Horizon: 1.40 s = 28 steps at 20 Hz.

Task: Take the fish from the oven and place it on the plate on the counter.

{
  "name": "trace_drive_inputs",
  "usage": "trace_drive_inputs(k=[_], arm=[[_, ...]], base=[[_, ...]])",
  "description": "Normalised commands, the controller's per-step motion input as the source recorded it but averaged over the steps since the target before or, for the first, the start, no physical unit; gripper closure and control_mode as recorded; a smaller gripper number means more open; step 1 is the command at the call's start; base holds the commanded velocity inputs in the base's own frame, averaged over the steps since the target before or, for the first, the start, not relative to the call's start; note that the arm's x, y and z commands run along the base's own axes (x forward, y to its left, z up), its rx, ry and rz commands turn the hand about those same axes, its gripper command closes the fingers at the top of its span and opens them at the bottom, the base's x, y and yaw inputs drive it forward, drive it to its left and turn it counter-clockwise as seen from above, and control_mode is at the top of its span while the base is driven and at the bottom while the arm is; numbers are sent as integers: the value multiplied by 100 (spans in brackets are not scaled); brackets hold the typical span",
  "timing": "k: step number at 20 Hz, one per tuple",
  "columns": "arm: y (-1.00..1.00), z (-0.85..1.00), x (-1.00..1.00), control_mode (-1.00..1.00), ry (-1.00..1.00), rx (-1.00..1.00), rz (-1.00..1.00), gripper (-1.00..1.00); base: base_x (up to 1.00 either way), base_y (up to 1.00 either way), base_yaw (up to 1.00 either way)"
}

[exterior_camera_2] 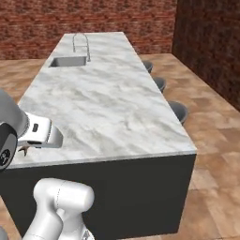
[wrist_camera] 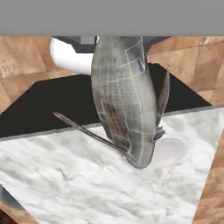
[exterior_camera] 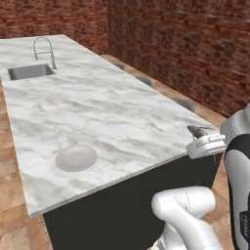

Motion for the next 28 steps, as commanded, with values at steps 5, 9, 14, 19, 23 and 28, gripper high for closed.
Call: trace_drive_inputs(k=[5,9,14,19,23,28], arm=[[0,0,0,100,0,0,0,100],[0,0,0,100,0,0,0,100],[0,0,0,100,0,0,0,100],[0,0,0,100,0,0,0,100],[0,0,0,100,0,0,0,100],[0,0,0,100,0,0,0,100]], base=[[73,4,65],[75,10,52],[35,4,20],[0,0,0],[0,0,0],[0,8,1]])
